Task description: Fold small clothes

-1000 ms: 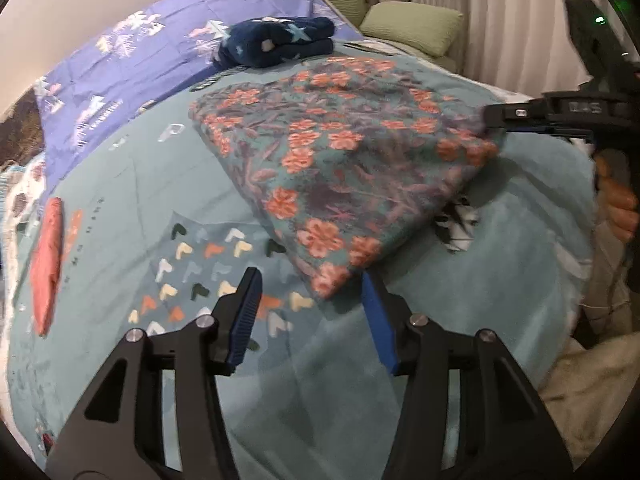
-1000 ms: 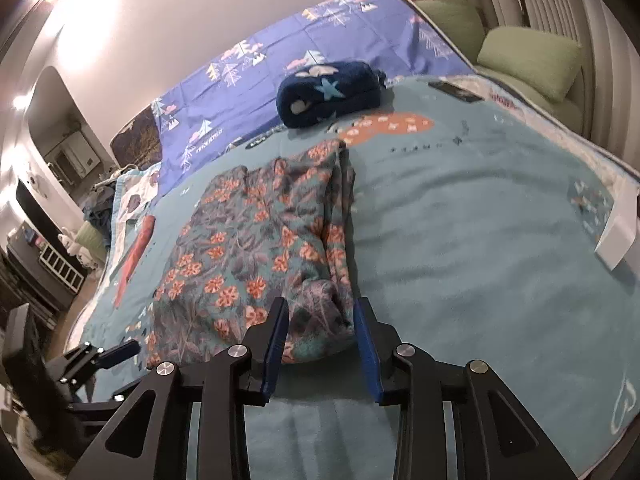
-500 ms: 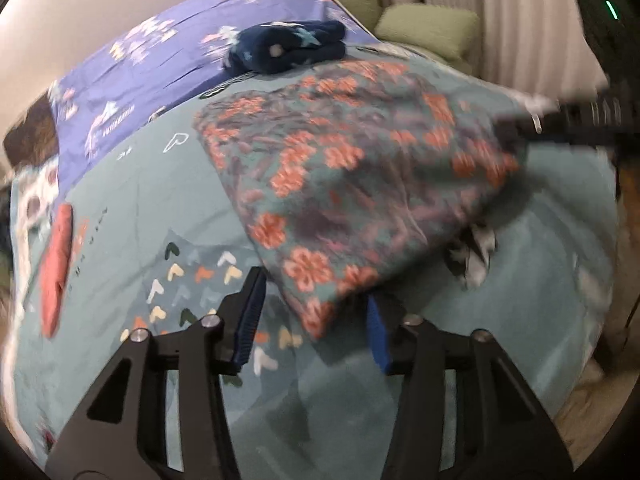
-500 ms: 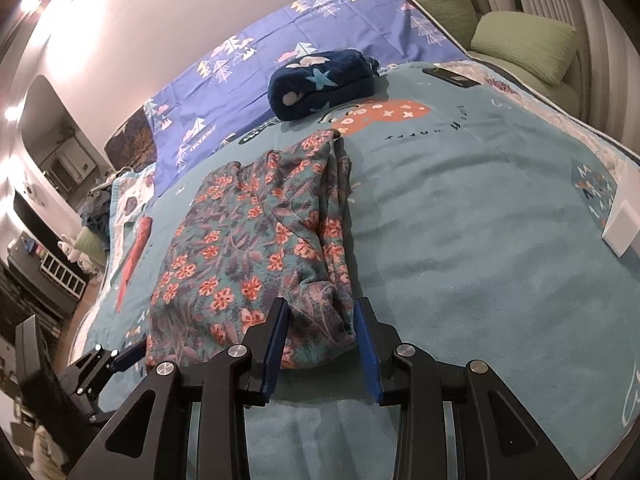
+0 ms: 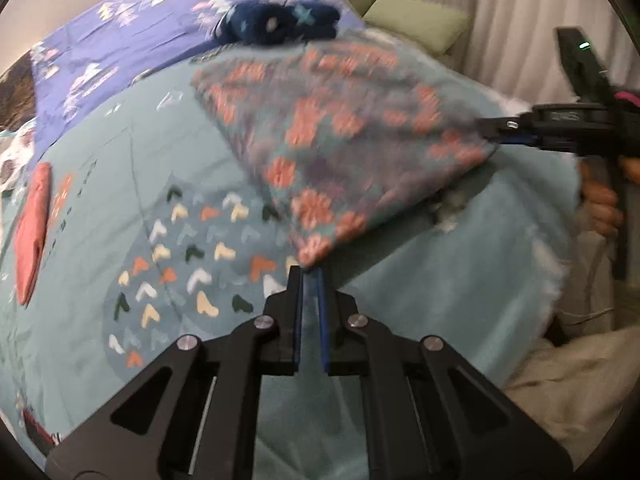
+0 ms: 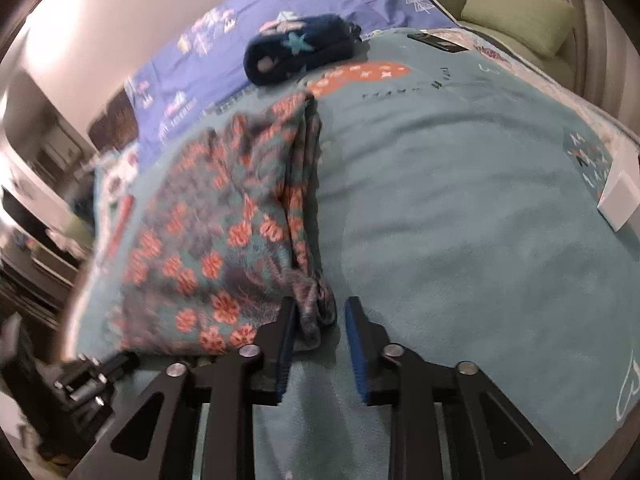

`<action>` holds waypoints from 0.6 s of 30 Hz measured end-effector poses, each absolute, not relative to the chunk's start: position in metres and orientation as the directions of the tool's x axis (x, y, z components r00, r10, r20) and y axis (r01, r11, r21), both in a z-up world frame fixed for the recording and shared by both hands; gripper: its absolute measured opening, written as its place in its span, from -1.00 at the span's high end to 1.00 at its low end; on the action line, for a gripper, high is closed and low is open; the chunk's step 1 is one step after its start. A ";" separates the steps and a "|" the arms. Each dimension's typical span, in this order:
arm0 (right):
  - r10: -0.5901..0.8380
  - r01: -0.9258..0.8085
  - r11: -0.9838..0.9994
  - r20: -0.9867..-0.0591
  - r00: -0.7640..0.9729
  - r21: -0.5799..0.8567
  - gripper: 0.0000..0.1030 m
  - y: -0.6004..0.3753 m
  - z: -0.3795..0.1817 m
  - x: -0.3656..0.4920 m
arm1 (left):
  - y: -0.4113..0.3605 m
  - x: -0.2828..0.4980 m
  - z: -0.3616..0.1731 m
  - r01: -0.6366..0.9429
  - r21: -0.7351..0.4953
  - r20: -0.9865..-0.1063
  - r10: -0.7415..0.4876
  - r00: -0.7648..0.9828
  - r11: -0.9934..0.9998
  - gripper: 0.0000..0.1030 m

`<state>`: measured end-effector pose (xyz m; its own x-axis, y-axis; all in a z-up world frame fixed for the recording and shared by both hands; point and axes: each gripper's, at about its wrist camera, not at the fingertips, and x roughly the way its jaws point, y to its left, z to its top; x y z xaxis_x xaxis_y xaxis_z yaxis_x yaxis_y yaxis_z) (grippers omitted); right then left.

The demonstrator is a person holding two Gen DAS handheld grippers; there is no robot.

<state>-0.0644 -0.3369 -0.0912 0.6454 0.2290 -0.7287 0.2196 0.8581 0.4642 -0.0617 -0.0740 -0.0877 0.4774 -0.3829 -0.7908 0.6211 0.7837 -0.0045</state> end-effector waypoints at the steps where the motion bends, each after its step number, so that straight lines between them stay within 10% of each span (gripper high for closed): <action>1: 0.217 0.212 0.862 -0.713 0.667 0.461 0.38 -0.341 -0.082 -0.063 | -0.071 -0.061 -0.075 0.630 -0.018 -0.768 -0.414 0.488 0.776 0.84; 7: 0.237 0.135 0.884 -0.677 0.697 0.448 0.28 -0.351 -0.058 -0.005 | -0.087 -0.012 -0.032 0.596 -0.067 -0.645 -0.490 0.586 0.800 0.83; 14: 0.297 0.111 0.885 -0.732 0.614 0.452 0.31 -0.341 -0.087 0.076 | -0.133 0.050 -0.080 0.546 -0.072 -0.744 -0.409 0.529 0.835 0.79; 16: 0.267 0.121 0.899 -0.747 0.608 0.420 0.93 -0.337 -0.096 0.089 | -0.134 0.056 -0.097 0.526 -0.056 -0.774 -0.370 0.514 0.849 0.79; 18: 0.234 0.104 0.910 -0.706 0.669 0.400 0.92 -0.333 -0.085 0.081 | -0.132 0.053 -0.101 0.530 -0.056 -0.760 -0.381 0.527 0.846 0.79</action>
<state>0.0812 -0.3334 -0.0853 0.6686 0.2343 -0.7057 0.1035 0.9105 0.4004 0.0529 -0.1315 -0.1014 0.5270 -0.3806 -0.7599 0.5299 0.8462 -0.0564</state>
